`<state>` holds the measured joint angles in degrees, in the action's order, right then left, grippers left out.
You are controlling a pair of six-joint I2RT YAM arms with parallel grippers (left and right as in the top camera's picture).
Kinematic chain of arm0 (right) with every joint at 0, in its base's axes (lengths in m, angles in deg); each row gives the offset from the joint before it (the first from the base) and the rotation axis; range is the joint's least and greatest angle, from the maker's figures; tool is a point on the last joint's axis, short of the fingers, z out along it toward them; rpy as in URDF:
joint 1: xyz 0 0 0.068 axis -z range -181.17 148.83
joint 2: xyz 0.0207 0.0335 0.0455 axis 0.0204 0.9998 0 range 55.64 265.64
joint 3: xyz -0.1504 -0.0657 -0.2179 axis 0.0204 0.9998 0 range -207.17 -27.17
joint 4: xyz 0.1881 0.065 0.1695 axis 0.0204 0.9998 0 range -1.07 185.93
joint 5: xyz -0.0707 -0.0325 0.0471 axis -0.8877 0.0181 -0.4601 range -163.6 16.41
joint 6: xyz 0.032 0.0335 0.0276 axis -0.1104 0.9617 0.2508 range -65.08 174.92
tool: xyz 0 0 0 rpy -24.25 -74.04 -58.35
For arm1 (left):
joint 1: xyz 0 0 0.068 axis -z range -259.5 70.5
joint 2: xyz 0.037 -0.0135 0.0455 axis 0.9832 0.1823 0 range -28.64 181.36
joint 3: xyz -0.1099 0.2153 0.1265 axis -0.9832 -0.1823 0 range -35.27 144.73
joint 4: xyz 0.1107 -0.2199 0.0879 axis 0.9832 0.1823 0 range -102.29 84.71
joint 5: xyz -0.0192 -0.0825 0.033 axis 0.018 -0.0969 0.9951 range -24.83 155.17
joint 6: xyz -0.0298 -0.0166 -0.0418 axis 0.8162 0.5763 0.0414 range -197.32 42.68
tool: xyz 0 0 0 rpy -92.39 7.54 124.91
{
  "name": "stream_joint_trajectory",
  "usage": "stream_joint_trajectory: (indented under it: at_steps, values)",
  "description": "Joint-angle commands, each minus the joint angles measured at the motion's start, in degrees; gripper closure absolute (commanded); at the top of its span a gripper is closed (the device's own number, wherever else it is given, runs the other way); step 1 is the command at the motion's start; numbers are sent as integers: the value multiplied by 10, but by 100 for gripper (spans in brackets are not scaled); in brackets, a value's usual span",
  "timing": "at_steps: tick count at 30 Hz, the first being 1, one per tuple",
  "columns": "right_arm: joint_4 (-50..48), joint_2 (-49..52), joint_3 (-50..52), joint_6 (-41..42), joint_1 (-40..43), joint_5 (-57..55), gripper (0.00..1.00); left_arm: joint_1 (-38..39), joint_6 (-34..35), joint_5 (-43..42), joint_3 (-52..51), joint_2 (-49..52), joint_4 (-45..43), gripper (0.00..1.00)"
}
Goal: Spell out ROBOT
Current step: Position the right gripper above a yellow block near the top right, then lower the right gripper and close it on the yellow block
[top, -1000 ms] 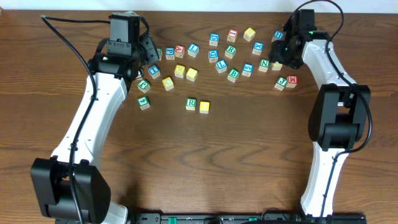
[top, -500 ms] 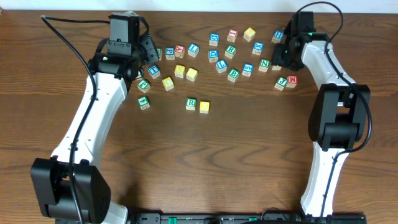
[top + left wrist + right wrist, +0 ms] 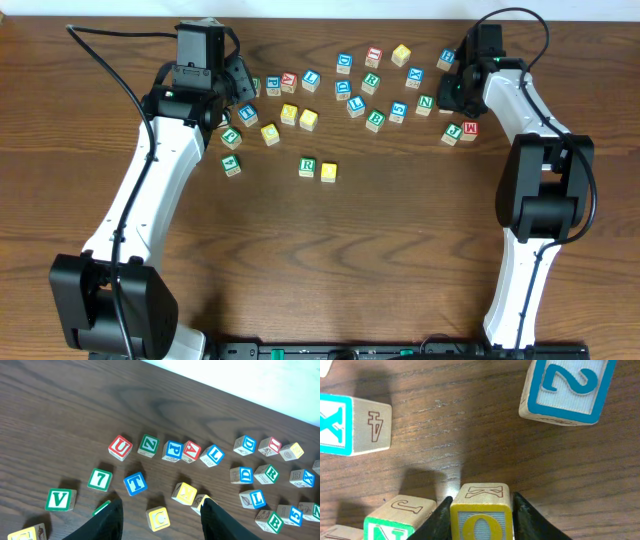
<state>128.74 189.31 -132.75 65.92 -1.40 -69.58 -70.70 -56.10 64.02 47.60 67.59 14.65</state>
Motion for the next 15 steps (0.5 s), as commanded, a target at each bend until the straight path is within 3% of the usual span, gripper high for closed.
stream_joint_trajectory:
  at_steps: [1, 15]
  values:
    - [9, 7, -5, -6, 5, -5, 70, 0, 3, 6, 7, -1, 2, 51]
    - [53, -62, -5, -8, 5, -7, 78, 0, 3, 6, 7, -1, 2, 51]
